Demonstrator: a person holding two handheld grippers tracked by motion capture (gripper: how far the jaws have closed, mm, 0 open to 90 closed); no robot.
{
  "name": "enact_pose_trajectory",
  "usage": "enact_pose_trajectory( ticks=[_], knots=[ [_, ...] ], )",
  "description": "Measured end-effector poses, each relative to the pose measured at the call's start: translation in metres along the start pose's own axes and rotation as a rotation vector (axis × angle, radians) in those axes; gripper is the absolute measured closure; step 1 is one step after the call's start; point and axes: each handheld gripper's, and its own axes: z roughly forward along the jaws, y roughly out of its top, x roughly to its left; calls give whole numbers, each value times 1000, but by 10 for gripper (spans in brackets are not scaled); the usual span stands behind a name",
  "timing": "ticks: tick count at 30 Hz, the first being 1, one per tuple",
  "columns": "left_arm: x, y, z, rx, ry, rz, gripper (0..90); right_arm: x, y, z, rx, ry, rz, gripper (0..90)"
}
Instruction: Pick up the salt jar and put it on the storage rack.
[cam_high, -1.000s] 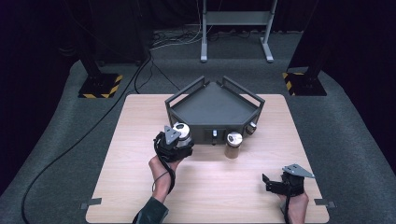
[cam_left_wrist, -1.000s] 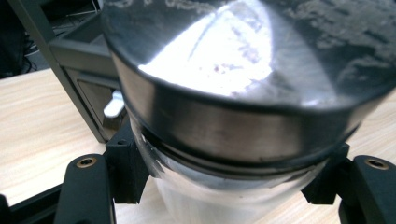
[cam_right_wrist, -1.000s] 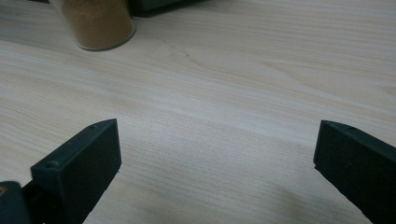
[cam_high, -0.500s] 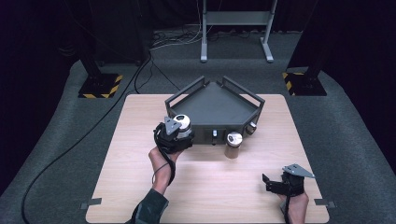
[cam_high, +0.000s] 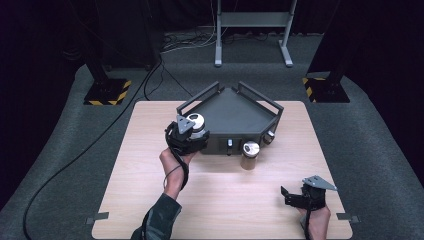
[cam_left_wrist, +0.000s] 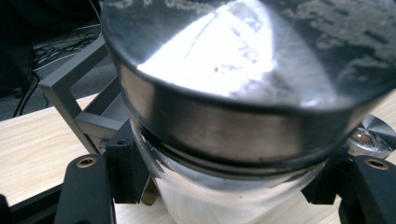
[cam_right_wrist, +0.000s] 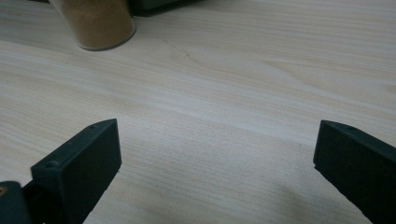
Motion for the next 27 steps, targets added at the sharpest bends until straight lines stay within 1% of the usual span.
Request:
enact_pose_trajectory(
  ticks=[15, 20, 23, 27],
  knots=[
    [0, 22, 15, 17, 17, 17, 316, 0, 0, 0, 2, 1, -1, 1],
    [3, 27, 22, 26, 18, 13, 316, 0, 0, 0, 2, 2, -1, 1],
    [5, 30, 27, 32, 20, -2, 316, 0, 0, 0, 1, 3, -1, 1],
    [6, 36, 33, 39, 26, 0, 316, -1, 0, 0, 2, 3, -1, 1]
  ],
)
